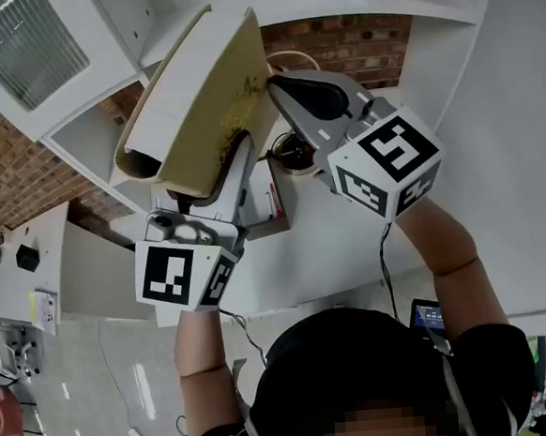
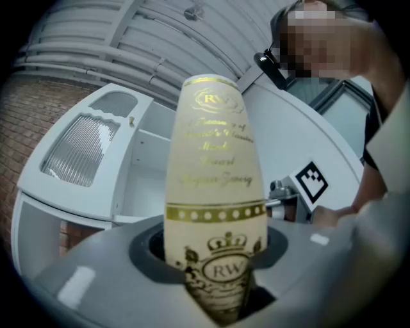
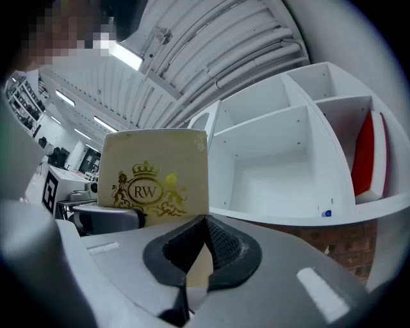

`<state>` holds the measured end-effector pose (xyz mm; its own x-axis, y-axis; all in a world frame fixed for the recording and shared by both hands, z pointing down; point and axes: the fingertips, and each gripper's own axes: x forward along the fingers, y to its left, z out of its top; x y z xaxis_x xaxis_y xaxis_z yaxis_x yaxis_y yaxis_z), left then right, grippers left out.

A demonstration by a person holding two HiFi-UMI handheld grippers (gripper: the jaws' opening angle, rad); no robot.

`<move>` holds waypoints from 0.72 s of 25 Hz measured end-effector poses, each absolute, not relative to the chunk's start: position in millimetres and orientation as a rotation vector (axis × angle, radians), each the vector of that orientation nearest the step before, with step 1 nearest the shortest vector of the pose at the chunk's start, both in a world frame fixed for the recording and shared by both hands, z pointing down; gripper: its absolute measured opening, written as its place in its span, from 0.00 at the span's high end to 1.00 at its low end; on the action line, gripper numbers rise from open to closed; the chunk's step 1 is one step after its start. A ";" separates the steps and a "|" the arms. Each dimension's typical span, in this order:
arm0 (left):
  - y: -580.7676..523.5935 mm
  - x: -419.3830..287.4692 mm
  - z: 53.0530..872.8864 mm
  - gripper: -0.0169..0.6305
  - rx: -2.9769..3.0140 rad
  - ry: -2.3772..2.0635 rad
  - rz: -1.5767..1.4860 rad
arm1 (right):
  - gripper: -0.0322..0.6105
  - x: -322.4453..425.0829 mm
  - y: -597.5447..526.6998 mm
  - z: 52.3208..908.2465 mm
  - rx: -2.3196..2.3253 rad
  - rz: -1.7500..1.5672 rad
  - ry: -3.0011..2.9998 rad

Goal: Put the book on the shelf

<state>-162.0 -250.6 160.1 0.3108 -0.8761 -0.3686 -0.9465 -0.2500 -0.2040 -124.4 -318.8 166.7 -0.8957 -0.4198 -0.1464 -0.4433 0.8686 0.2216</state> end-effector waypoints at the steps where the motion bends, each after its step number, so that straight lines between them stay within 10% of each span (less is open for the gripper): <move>1: -253.4 -164.6 159.0 0.63 -2.191 1.640 0.236 | 0.96 -125.4 -320.9 162.9 -0.681 0.399 2.941; 18: -283.9 -182.1 91.5 0.63 -2.006 1.651 0.211 | 0.96 -145.3 -350.6 81.7 -0.649 0.568 2.785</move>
